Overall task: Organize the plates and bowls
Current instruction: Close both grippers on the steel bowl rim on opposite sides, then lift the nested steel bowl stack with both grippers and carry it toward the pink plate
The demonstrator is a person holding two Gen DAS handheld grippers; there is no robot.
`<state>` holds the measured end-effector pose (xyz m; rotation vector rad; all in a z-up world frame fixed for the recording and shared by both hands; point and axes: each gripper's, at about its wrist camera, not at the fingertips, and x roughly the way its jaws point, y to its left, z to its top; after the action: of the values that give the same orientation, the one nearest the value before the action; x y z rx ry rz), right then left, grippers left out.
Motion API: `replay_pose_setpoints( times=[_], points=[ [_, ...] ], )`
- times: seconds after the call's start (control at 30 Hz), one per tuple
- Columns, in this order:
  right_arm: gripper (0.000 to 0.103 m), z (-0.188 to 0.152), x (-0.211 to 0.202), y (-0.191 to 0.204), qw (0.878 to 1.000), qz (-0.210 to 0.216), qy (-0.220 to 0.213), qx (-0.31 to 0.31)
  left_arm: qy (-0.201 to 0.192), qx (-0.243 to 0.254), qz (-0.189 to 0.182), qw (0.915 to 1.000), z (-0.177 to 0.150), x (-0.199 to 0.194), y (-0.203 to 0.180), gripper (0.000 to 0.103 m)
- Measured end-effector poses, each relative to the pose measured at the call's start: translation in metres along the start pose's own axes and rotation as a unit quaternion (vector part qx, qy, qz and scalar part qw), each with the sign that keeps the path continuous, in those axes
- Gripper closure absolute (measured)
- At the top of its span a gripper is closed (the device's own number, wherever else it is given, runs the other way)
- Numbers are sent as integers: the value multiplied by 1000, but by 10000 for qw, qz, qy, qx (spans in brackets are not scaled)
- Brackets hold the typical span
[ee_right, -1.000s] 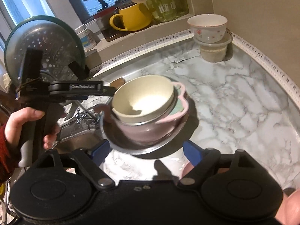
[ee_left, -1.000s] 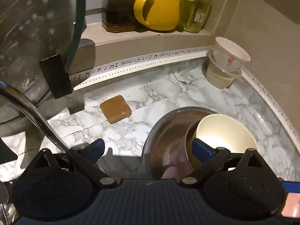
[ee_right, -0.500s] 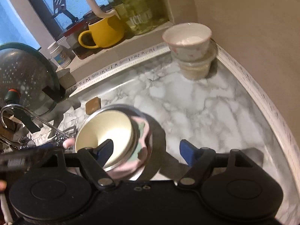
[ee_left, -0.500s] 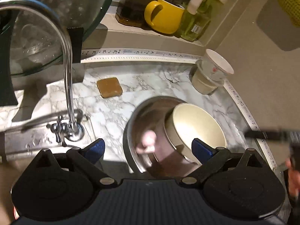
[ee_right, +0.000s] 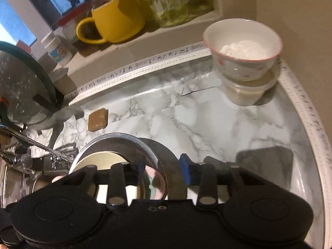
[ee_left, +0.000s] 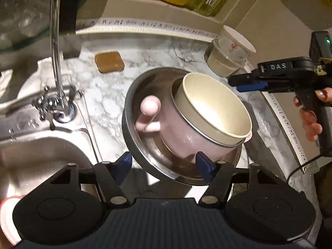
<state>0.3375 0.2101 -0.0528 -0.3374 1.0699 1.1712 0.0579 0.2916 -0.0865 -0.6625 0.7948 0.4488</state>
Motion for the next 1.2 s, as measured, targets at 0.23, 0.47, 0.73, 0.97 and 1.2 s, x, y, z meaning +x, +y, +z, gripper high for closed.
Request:
replay_pose_setpoints(
  times=[0.23, 0.47, 0.73, 0.97, 1.2],
  points=[
    [76, 7, 28, 2, 9991, 152, 314, -241, 152, -189, -59, 9997, -3, 14, 0, 56],
    [78, 9, 39, -2, 9985, 288, 381, -279, 228, -264, -150, 9993, -6, 19, -1, 64],
    [89, 8, 37, -2, 9976, 289, 396, -486, 268, -185, -153, 9994, 0, 22, 0, 72],
    [94, -11, 21, -20, 9983, 171, 460, -316, 160, 11, 73, 9998, 28, 30, 7, 82],
    [85, -15, 15, -31, 9982, 290, 503, -129, 219, -103, 91, 9997, 45, 37, 12, 82]
  ],
)
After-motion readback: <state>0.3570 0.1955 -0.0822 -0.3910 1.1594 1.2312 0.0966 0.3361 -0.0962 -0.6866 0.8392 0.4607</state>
